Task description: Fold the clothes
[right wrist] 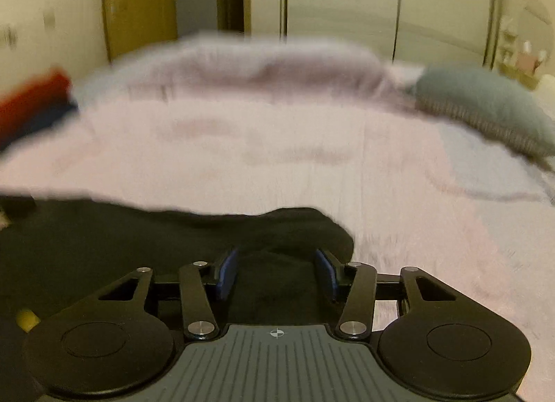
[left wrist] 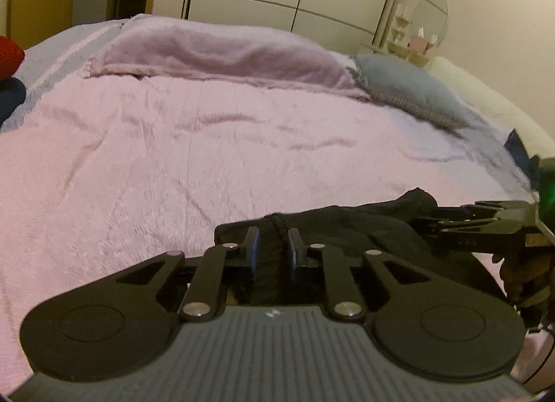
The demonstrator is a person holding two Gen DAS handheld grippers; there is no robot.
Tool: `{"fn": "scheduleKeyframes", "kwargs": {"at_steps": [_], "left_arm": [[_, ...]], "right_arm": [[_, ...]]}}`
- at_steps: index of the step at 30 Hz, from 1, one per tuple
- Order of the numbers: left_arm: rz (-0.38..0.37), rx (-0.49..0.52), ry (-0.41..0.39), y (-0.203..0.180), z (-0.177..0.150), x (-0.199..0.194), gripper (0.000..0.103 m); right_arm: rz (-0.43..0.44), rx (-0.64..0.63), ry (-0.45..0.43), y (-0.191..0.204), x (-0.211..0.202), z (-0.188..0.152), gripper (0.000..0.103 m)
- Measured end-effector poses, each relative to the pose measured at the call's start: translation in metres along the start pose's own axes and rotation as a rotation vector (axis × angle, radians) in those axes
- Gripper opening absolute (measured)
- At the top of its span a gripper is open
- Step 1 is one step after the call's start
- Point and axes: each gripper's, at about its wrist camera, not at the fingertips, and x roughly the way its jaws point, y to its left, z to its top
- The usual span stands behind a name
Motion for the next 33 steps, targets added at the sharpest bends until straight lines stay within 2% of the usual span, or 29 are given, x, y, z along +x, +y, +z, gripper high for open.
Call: {"fn": "scheduleKeyframes", "kwargs": {"at_steps": [6,9,12,17,20,23,27,31,33], "left_arm": [[0.018,-0.029,-0.008,0.004,0.000,0.000,0.016],[0.014,-0.050,-0.054,0.001,0.005,-0.030,0.014],[-0.017,-0.072,-0.116,-0.006,0.003,-0.073,0.012],[-0.077,-0.038,-0.096,-0.032,-0.028,-0.115,0.013],[-0.010,0.000,-0.056,-0.039,-0.050,-0.102,0.012],[0.017,-0.005,-0.054,-0.036,-0.061,-0.079,0.014],[0.053,0.011,-0.064,-0.045,-0.056,-0.083,0.013],[0.016,-0.004,-0.104,-0.051,-0.061,-0.115,0.011],[0.008,-0.004,-0.094,-0.051,-0.069,-0.119,0.012]], "right_arm": [[0.058,0.092,0.006,-0.020,-0.003,-0.004,0.049],[0.096,0.189,-0.044,-0.035,-0.039,-0.003,0.049],[0.107,0.186,-0.106,-0.035,-0.092,-0.019,0.049],[0.107,0.126,-0.132,-0.007,-0.159,-0.069,0.049],[0.088,0.086,-0.067,0.012,-0.156,-0.098,0.049],[0.069,0.080,-0.072,0.016,-0.160,-0.103,0.049],[0.043,0.076,-0.087,0.019,-0.168,-0.107,0.049],[0.018,0.073,-0.103,0.021,-0.175,-0.110,0.049],[0.003,0.072,-0.085,0.022,-0.174,-0.115,0.049]]}}
